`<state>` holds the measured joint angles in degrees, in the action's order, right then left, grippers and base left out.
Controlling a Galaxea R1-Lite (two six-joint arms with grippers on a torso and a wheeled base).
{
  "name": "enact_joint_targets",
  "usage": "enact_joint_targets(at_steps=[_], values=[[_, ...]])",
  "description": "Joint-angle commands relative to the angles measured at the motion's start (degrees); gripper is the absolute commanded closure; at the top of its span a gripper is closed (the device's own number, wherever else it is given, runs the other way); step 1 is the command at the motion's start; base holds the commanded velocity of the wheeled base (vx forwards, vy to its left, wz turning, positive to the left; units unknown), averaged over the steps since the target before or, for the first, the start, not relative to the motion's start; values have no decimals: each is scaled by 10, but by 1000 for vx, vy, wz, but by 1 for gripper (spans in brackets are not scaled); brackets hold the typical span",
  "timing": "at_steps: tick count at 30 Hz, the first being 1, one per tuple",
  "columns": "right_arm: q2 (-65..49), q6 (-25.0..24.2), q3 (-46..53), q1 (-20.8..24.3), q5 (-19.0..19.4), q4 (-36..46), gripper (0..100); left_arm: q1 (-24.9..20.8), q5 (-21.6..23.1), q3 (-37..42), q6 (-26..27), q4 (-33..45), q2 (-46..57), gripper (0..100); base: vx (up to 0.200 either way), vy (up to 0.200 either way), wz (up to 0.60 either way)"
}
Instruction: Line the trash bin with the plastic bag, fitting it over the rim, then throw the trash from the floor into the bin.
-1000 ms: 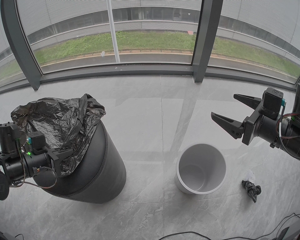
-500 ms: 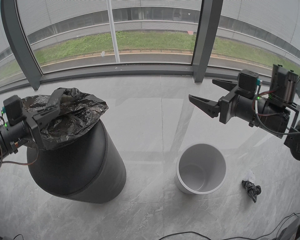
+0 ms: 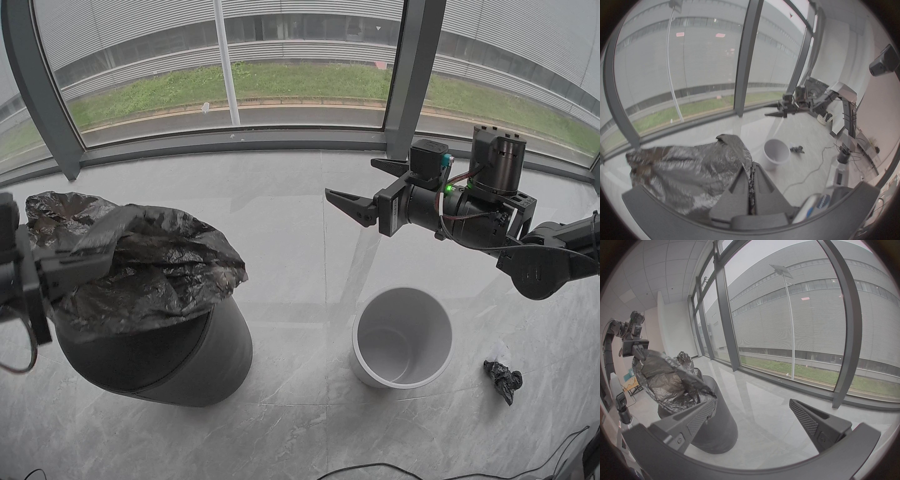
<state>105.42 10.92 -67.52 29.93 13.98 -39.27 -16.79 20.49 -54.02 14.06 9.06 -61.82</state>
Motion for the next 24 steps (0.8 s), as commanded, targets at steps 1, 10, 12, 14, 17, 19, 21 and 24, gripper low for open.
enact_joint_targets(at_steps=[1,10,12,14,17,19,21,24], values=[[43,0,-23,7,33,-11,0,45,-25,44,-13,124,133,100,0,0,0],[37,-4,15,22,190,0,0,92,-40,86,19,77,134,100,0,0,0],[38,-10,32,25,215,0,0,78,-39,88,33,38,118,100,0,0,0],[40,-16,50,29,226,-2,0,54,-40,90,35,5,109,100,0,0,0],[47,-25,71,36,236,-9,0,34,-40,93,37,-32,101,100,0,0,0],[54,-26,75,41,243,-11,0,32,-40,93,39,-52,96,100,0,0,0],[63,-27,74,52,256,-17,0,23,-39,94,40,-88,88,100,0,0,0],[67,-34,75,61,258,-28,0,12,-40,93,40,-111,82,100,0,0,0]])
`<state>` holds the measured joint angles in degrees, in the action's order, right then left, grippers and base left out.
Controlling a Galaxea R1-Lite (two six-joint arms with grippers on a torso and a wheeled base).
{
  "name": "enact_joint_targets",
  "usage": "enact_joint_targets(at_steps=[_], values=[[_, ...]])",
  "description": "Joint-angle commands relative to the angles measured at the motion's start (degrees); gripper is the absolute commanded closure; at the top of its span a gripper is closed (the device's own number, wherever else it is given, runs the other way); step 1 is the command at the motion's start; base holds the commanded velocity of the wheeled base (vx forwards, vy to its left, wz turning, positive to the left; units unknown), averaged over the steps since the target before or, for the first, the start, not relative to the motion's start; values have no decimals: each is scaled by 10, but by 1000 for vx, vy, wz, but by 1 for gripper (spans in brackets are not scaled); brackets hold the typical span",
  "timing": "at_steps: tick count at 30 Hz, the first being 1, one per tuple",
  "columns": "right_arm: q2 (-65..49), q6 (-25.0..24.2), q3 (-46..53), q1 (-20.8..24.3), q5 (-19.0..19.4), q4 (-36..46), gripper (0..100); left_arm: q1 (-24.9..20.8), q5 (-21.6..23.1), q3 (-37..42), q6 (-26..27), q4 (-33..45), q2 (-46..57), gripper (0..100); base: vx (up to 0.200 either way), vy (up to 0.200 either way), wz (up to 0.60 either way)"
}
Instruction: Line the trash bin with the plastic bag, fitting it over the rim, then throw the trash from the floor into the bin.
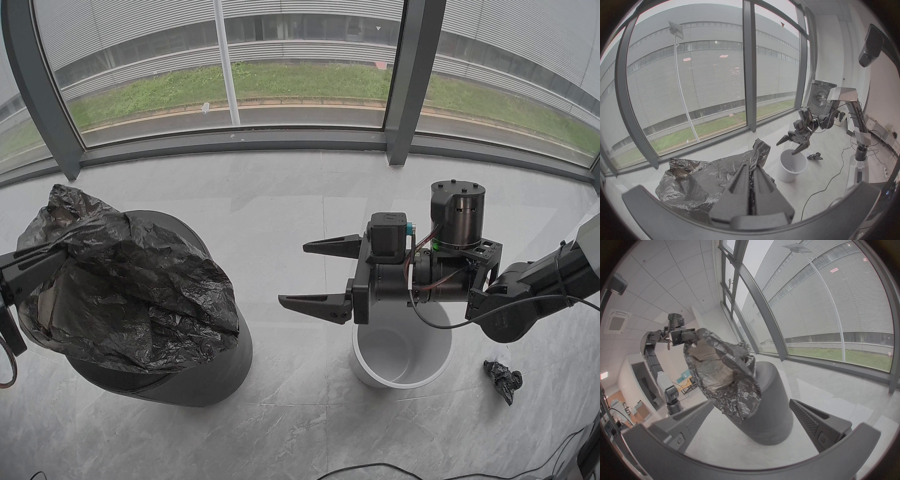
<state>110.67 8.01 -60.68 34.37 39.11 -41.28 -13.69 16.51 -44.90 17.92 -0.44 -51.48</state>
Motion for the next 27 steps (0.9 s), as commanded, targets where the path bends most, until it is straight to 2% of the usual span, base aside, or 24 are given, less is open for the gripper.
enact_joint_targets(at_steps=[1,8,12,21,27], values=[[21,-17,8,18,8,-18,0,-25,0,0,2,-33,-30,100,0,0,0],[35,-26,8,20,18,-28,0,-40,0,-3,12,-86,-56,100,0,0,0],[51,-28,7,39,21,-42,0,-56,0,-3,12,-122,-73,100,0,0,0],[138,-51,-30,41,20,-129,0,-65,-2,-5,19,-214,-113,100,0,0,0],[176,-78,-73,41,11,-168,0,-71,-1,-5,20,-229,-116,100,0,0,0]])
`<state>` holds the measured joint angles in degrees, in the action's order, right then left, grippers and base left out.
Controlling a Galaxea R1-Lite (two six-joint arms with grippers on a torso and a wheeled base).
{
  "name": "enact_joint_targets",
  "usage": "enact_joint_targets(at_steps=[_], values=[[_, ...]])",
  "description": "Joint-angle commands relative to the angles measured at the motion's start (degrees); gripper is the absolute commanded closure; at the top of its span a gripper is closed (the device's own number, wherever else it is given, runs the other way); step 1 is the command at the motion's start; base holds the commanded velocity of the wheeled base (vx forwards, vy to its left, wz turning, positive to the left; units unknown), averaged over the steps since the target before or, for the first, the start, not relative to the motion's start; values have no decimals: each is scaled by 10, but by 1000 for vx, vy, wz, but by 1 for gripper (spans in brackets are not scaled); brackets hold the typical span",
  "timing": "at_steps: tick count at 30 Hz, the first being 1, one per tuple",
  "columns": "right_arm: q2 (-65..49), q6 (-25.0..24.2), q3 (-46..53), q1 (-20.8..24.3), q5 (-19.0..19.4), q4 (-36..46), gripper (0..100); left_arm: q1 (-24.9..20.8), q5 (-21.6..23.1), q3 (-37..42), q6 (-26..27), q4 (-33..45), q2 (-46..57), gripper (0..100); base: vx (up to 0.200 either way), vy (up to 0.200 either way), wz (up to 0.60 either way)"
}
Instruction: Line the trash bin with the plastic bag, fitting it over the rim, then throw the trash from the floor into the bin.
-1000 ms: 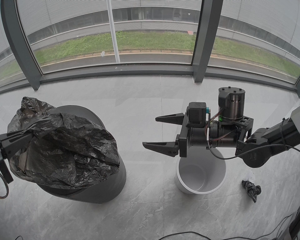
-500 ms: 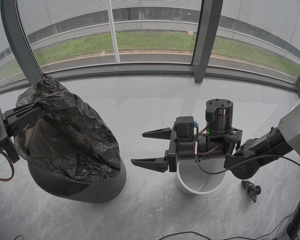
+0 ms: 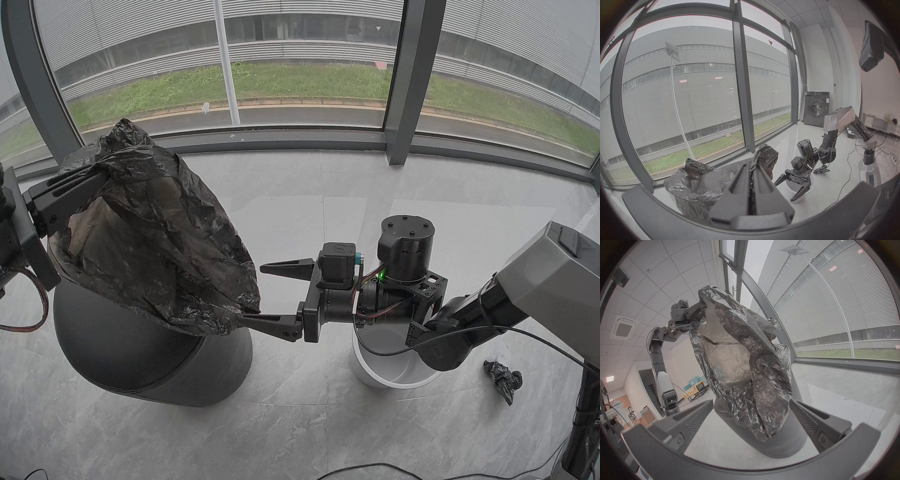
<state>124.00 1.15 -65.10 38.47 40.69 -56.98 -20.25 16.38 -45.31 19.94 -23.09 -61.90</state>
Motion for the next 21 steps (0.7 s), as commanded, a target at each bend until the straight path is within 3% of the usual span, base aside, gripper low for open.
enact_joint_targets(at_steps=[1,9,21], values=[[50,-12,-40,-2,-5,-15,0,-8,1,0,0,-3,-11,100,0,0,0],[105,-29,-130,-2,-27,-16,0,-23,1,-6,0,-5,-16,100,0,0,0],[158,-66,-213,5,-25,-28,0,-35,3,-19,-2,-5,-21,100,0,0,0]])
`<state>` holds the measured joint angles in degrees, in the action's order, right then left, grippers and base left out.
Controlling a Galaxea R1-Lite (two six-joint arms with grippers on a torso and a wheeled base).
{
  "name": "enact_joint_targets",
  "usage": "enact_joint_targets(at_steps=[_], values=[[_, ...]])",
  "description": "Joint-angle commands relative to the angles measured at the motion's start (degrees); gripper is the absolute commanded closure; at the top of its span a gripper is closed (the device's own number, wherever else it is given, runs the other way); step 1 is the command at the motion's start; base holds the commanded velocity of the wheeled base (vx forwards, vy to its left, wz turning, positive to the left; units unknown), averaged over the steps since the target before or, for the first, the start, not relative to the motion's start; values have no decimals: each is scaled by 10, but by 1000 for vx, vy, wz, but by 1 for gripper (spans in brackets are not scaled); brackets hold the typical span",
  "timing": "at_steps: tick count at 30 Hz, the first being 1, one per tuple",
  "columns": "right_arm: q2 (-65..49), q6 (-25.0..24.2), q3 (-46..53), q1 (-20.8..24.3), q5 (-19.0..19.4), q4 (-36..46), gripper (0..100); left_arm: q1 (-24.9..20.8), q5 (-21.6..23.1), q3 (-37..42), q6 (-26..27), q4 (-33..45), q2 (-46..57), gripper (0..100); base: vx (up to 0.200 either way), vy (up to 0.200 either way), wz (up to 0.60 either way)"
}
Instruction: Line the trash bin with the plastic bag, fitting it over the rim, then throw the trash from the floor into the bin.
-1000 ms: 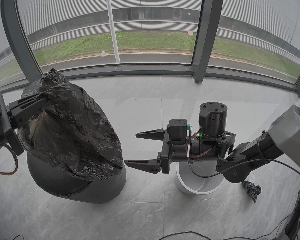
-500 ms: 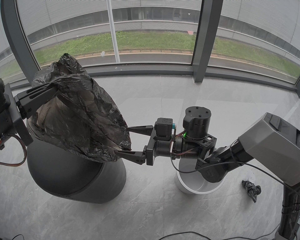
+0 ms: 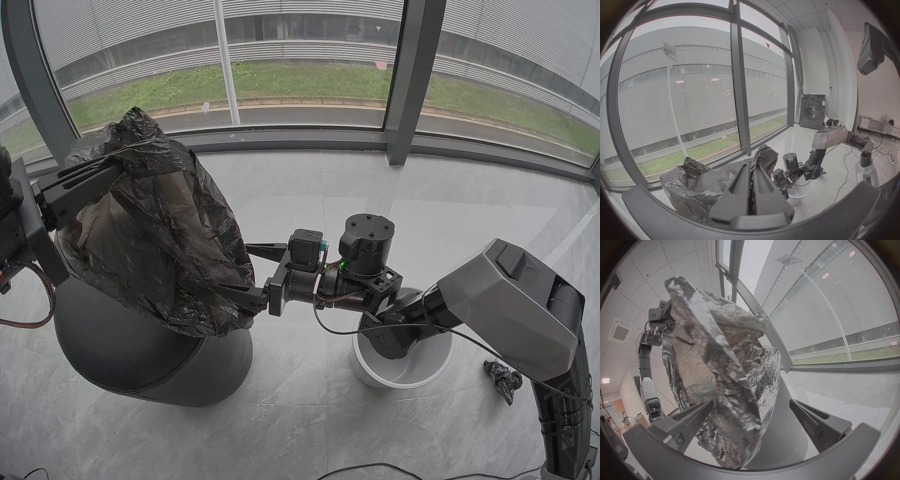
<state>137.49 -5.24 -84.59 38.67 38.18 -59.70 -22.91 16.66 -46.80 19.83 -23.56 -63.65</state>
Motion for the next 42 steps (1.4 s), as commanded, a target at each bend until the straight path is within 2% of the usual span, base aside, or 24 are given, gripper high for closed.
enact_joint_targets(at_steps=[1,7,14,24,25,40,42], values=[[25,-2,-20,3,1,-2,0,-9,0,-4,-1,0,-3,100,0,0,0],[24,-1,-15,6,4,-3,0,-9,0,-5,-1,-1,-5,100,0,0,0],[8,-7,36,11,5,-48,0,-9,-1,-4,-1,-21,-18,100,0,0,0],[-27,-10,65,8,5,-49,0,-9,-1,-6,-1,-52,-44,100,0,0,0],[-28,-12,65,9,4,-49,100,-9,-1,-6,-1,-53,-45,100,0,0,0],[-110,-35,153,9,5,-48,100,-5,-1,-7,-3,-56,-50,100,0,0,0],[-146,-35,196,10,5,-47,100,3,-1,-7,-11,-56,-56,100,0,0,0]])
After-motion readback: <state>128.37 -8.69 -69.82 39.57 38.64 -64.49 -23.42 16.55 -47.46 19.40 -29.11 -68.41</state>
